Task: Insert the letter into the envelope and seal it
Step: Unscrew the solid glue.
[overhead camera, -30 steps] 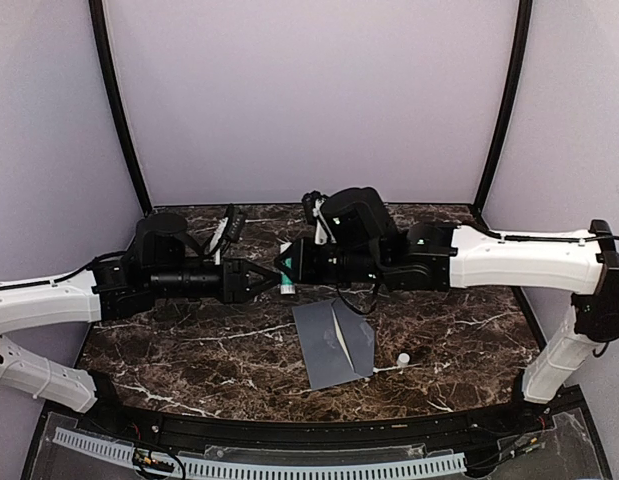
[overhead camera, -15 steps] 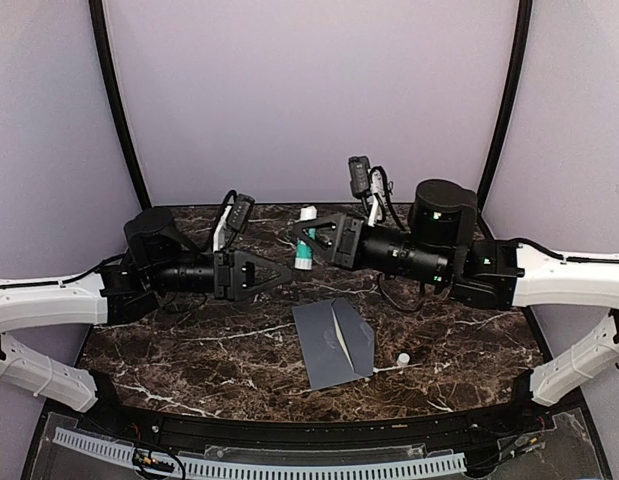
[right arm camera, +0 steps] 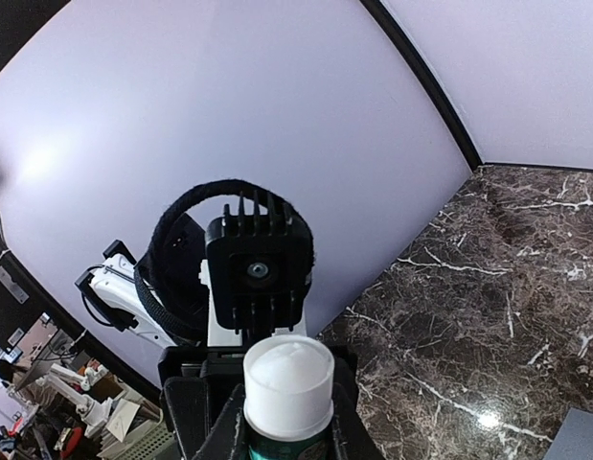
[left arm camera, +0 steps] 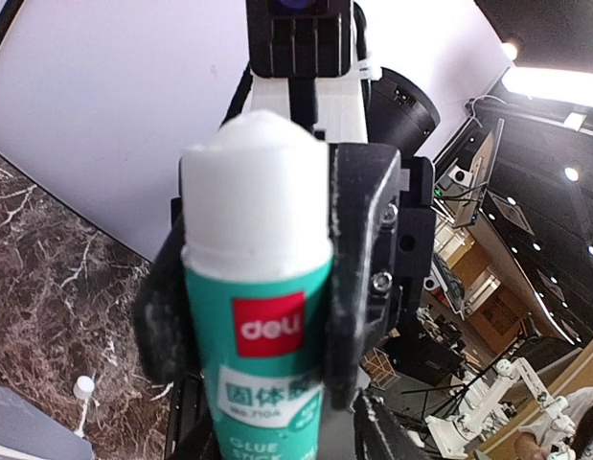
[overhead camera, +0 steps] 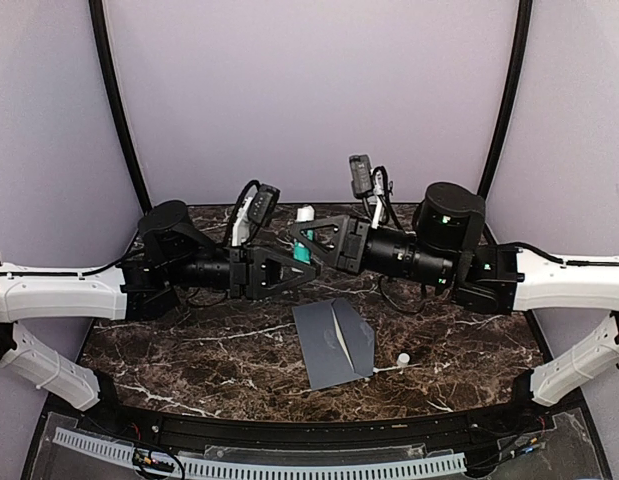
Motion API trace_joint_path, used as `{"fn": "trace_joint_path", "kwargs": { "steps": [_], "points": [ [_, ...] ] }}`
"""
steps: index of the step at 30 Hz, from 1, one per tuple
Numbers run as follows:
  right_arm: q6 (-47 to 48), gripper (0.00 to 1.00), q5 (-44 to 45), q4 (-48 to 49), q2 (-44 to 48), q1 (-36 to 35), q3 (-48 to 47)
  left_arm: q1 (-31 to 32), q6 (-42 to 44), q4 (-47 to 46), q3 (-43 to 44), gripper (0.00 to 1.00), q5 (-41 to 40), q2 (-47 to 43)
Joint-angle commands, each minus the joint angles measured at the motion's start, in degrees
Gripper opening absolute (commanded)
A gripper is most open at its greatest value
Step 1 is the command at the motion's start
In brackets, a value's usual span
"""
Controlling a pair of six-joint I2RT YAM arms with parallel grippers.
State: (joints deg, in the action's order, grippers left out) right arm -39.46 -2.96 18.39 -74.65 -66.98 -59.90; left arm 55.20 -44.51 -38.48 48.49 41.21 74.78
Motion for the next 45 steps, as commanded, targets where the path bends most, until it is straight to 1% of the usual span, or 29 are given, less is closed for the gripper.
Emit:
{"fn": "trace_joint_path", "kwargs": {
  "steps": [1, 4, 9, 10, 13, 15, 18, 21, 25, 27, 30, 32, 34, 37, 40, 42, 44, 45],
  "points": [
    [0.97, 0.12, 0.28, 2.53, 2.02, -0.33, 0.73, 0.08, 0.64, -2.8, -1.03, 0.39, -2.43, -1.72],
    [1.47, 0.12, -0.29, 1.98, 1.71, -0.26, 0.18, 0.08, 1.14, -0.95, -1.23, 0.33, -4.19, -2.26],
    [2.01, 0.12, -0.71, 1.47, 1.59, -0.26, 0.04, 0.08, 1.68, 0.95, -0.88, 0.18, -5.51, -2.45],
    [2.18, 0.12, -0.84, 1.47, 1.74, -0.28, 0.19, 0.08, 1.83, 1.08, -0.87, 0.14, -5.69, -2.49],
    [3.21, 0.16, -1.84, 1.17, 2.1, -0.27, 0.28, 0.08, 2.07, 1.52, -1.06, 0.09, -6.39, -2.62],
    [3.94, 0.22, -2.39, 0.61, 2.4, -0.26, 0.33, 0.08, 2.25, 1.82, -1.18, 0.05, -6.61, -2.62],
    [4.5, 0.46, -2.68, 0.64, 3.38, -0.26, 1.14, 0.13, 2.53, 1.69, -1.48, 0.01, -6.42, -2.54],
    [4.67, 0.64, -2.99, 1.95, 4.67, -0.12, 2.38, 0.1, 2.49, -0.65, -2.09, 0.0, -4.9, -2.6],
    [3.81, 0.75, -5.57, 3.62, 5.64, 1.24, 3.61, 0.09, 2.77, -3.92, -2.83, 0.0, -1.75, -2.52],
    [2.2, 0.77, -8.42, 5.58, 5.68, 2.74, 4.49, 0.13, 2.25, -5.56, -2.7, 0.0, 0.79, -1.96],
    [-1.15, 0.79, -14.35, 10.96, 5.31, 5.24, 6.68, 0.09, 1.42, -7.58, -1.83, 0.0, 5.2, -0.71],
    [-2.45, 0.79, -17.95, 13.46, 4.45, 6.37, 7.14, 0.08, 1.13, -8.1, -1.52, 0.0, 6.43, -0.4],
    [-2.12, 0.76, -20.6, 13.29, 3.08, 6.37, 5.97, 0.08, 1.27, -7.54, -1.24, 0.0, 6.83, -0.41],
    [-1.87, 0.7, -25.74, 13.59, 1.01, 6.4, 3.76, 0.09, 2.17, -5.98, -0.59, 0.0, 7.2, -0.2],
    [-1.51, 0.61, -29.2, 13.7, -0.75, 6.28, 1.48, 0.13, 2.11, -5.65, -0.51, 0.0, 7.16, -0.17],
    [-1.11, 0.51, -30.36, 13.08, -1.69, 6.25, 0.42, 0.09, 2.09, -5.6, -0.5, 0.0, 7.02, -0.16],
    [-1.06, 0.31, -30.72, 12.89, -2.2, 6.17, 0.05, 0.11, 2.29, -5.34, -0.47, 0.0, 6.76, -0.29],
    [-1.12, 0.23, -30.66, 12.84, -2.37, 6.13, -0.09, 0.09, 2.49, -5.18, -0.54, 0.0, 6.03, -0.55]
  ]
}}
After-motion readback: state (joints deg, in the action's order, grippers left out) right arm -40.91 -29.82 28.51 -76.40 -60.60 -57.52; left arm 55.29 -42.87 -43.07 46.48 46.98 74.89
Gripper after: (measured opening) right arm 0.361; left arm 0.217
